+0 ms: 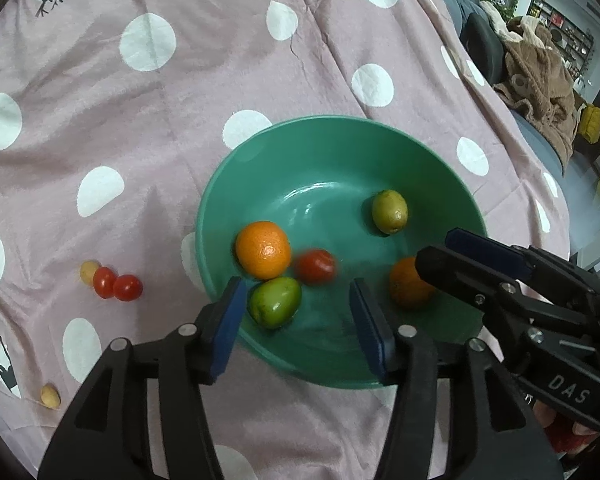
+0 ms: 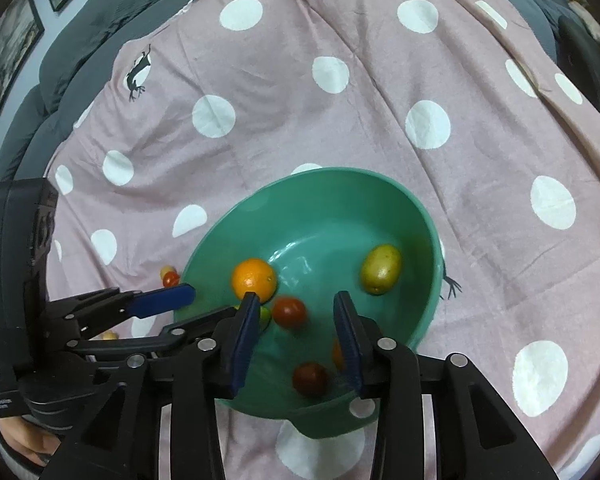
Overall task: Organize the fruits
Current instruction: 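Withdraw both tools from the bowl toward the remaining tomatoes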
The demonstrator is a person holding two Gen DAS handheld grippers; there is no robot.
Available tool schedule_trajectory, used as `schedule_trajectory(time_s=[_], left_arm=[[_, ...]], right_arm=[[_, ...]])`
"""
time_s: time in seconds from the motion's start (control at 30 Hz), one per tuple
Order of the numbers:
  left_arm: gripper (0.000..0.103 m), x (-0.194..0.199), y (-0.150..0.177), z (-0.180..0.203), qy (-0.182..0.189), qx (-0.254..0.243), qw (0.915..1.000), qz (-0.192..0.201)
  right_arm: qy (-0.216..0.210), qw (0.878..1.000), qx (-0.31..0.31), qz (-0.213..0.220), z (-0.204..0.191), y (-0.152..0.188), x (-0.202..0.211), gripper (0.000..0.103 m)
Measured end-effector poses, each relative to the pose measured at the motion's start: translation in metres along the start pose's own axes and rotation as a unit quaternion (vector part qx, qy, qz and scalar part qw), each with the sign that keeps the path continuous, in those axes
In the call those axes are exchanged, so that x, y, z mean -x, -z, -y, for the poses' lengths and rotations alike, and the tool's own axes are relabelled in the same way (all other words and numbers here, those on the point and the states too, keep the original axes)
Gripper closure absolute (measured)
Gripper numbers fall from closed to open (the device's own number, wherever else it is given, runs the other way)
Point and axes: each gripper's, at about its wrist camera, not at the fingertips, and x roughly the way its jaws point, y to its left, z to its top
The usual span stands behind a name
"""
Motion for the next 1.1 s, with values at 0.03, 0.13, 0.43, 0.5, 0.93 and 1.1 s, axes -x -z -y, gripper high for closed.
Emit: schedule_trajectory(time_s=[0.03,0.13,0.43,0.5,0.93,1.1], left_arm=[[0.046,0.002,0.0,-0.001,0.001,0.001,1.0,0.002],[0.04,0.012,0.004,-0.003,0.0,0.005,0.9999,0.011],[0.026,0.05,0.034,-0.025,-0.012,0.04,0.9985,0.035],[0.022,0.059,0.047,-0.03,-0.021,0.047,0.9979,0.04],[0.021,0.091,0.15,-0.109,-0.038,0.173,0.9834,0.04],[0.016,0.118,0.176,-0.137,-0.052,0.228,0.969,0.08]], right_arm=[[0.0,1.0,-0.002,0.0,0.0,0.0,0.001,0.064],[-0.006,1.0,-0.005,0.003,-0.003,0.001,0.005,0.063],[-0.044,0.999,0.022,0.002,-0.032,0.017,0.02,0.063],[-0.049,0.998,0.029,-0.001,-0.04,0.022,0.022,0.063],[-0.087,0.99,0.094,-0.056,-0.104,0.059,0.013,0.062],[-0.095,0.986,0.111,-0.075,-0.124,0.068,0.007,0.063]])
